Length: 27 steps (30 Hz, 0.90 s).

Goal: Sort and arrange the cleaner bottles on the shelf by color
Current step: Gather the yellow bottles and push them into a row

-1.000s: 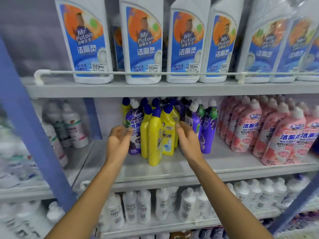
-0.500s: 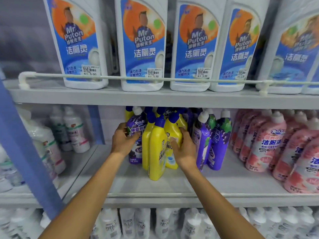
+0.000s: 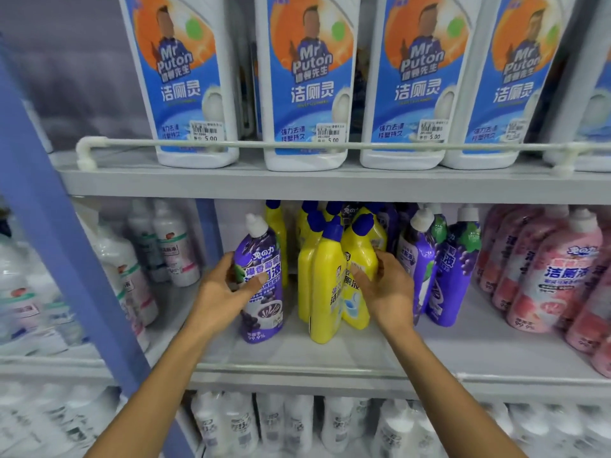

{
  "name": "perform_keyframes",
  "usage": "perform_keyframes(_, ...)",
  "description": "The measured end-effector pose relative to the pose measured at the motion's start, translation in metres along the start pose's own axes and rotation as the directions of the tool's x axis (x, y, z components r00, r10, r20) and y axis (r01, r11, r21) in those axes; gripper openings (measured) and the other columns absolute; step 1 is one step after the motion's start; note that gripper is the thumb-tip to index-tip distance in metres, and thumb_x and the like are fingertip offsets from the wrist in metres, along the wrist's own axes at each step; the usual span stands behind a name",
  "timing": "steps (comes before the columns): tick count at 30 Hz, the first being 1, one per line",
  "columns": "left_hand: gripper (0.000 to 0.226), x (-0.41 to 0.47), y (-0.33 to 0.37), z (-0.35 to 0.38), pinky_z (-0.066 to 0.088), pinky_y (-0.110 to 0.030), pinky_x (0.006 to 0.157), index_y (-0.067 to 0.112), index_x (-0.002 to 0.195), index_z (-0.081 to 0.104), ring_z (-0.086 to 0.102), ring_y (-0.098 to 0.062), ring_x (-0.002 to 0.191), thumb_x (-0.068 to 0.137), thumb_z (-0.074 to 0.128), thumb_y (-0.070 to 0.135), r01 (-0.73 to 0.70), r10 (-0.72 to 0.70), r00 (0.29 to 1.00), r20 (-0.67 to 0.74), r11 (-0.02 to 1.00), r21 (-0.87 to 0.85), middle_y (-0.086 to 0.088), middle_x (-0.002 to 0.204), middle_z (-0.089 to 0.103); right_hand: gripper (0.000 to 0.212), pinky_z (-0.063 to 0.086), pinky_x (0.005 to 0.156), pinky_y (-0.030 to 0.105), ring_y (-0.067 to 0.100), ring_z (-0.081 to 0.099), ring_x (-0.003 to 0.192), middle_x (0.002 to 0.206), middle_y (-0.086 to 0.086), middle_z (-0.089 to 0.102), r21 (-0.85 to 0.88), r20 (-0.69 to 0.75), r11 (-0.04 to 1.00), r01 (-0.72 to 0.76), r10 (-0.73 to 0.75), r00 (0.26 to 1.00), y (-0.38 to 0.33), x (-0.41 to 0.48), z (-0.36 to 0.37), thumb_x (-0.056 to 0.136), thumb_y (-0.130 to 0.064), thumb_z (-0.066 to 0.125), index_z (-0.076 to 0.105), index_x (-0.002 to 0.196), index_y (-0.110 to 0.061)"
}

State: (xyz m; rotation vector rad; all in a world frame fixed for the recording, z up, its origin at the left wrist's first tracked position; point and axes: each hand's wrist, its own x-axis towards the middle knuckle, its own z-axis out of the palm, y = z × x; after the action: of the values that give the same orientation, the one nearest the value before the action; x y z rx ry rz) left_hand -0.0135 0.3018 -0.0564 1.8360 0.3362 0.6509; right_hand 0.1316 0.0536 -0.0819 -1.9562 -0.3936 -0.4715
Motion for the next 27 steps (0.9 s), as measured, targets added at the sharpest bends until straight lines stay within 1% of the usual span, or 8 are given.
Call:
perform_keyframes(3,0.032,-0.007,-0.003,0.004,0.057,-0.016,0.071,0.028,0.108,0.065,0.073,0.001,0.085,0.085,0.082,0.012,0.011,-0.010,1.000,0.028,0.999,-0.049,0.013,0.092,0.079,0.042,0.054,0.080,0.033,0.022,0.067,0.090,0.100,0.001,0.072,-0.040,-0.046,0.999,0.006,-0.008,0.999,-0.003,-0.004,0.004,0.089,-0.051,0.074,0.065,0.117,-0.021)
perform_keyframes(6,0.031,-0.011,-0.003,0.014,0.062,-0.034,0.078,0.025,0.105,0.066,0.076,-0.017,0.090,0.084,0.083,0.011,-0.005,0.000,0.999,-0.042,0.991,-0.132,-0.001,0.101,0.078,0.050,0.057,0.081,0.038,0.020,0.067,0.088,0.099,-0.001,0.072,-0.036,-0.083,0.999,0.001,-0.004,0.997,-0.006,-0.009,0.007,0.087,-0.063,0.065,0.066,0.115,-0.022)
perform_keyframes(8,0.032,-0.018,0.001,0.021,0.062,-0.030,0.075,0.022,0.107,0.066,0.075,-0.012,0.085,0.083,0.083,0.009,-0.036,0.028,0.999,-0.044,0.983,-0.178,-0.002,0.101,0.077,0.055,0.058,0.081,0.039,0.019,0.067,0.089,0.100,-0.002,0.072,-0.040,-0.104,0.999,-0.005,0.000,0.995,-0.011,-0.013,0.008,0.086,-0.068,0.060,0.066,0.115,-0.022)
perform_keyframes(11,0.033,-0.033,0.011,0.028,0.059,-0.019,0.067,0.013,0.115,0.065,0.075,-0.006,0.082,0.085,0.079,0.005,-0.047,0.047,0.999,-0.004,0.971,-0.234,0.001,0.100,0.077,0.052,0.058,0.078,0.039,0.019,0.067,0.085,0.096,0.000,0.073,-0.040,-0.118,0.999,-0.016,0.011,0.993,-0.016,-0.015,0.008,0.087,-0.065,0.064,0.067,0.112,-0.019)
perform_keyframes(16,0.032,-0.054,0.018,0.032,0.058,-0.020,0.068,0.011,0.115,0.065,0.076,-0.007,0.085,0.087,0.076,-0.001,-0.062,0.082,0.995,0.049,0.946,-0.319,0.007,0.093,0.080,0.042,0.051,0.063,0.035,0.023,0.061,0.069,0.077,0.003,0.067,-0.075,-0.119,0.997,-0.035,0.026,0.993,-0.023,-0.018,0.005,0.088,-0.053,0.073,0.066,0.093,-0.013)
perform_keyframes(19,0.034,-0.060,0.017,0.023,0.059,-0.020,0.070,0.013,0.117,0.065,0.076,-0.010,0.089,0.087,0.077,0.003,-0.062,0.087,0.994,0.067,0.947,-0.316,0.006,0.100,0.080,0.040,0.042,0.057,0.031,0.024,0.057,0.064,0.068,0.002,0.061,-0.121,-0.137,0.992,-0.018,0.001,0.991,-0.026,-0.023,-0.003,0.085,-0.051,0.077,0.062,0.082,-0.014)
perform_keyframes(24,0.034,-0.054,0.004,-0.004,0.058,-0.021,0.070,0.011,0.117,0.065,0.076,-0.010,0.088,0.086,0.077,0.004,-0.061,0.071,0.997,0.025,0.959,-0.276,0.005,0.097,0.079,0.058,0.053,0.059,0.035,0.030,0.064,0.069,0.082,0.008,0.066,-0.282,-0.152,0.956,-0.083,0.041,0.987,-0.029,-0.037,-0.003,0.079,-0.070,0.065,0.065,0.090,-0.014)
perform_keyframes(27,0.036,-0.047,-0.001,-0.018,0.060,-0.023,0.069,0.008,0.121,0.064,0.076,-0.010,0.087,0.088,0.077,0.006,-0.040,0.042,0.999,0.001,0.963,-0.266,0.001,0.100,0.078,0.058,0.051,0.061,0.035,0.033,0.065,0.076,0.087,0.012,0.067,-0.330,-0.129,0.937,-0.111,0.071,0.989,-0.035,-0.041,0.002,0.082,-0.066,0.067,0.066,0.097,-0.010)
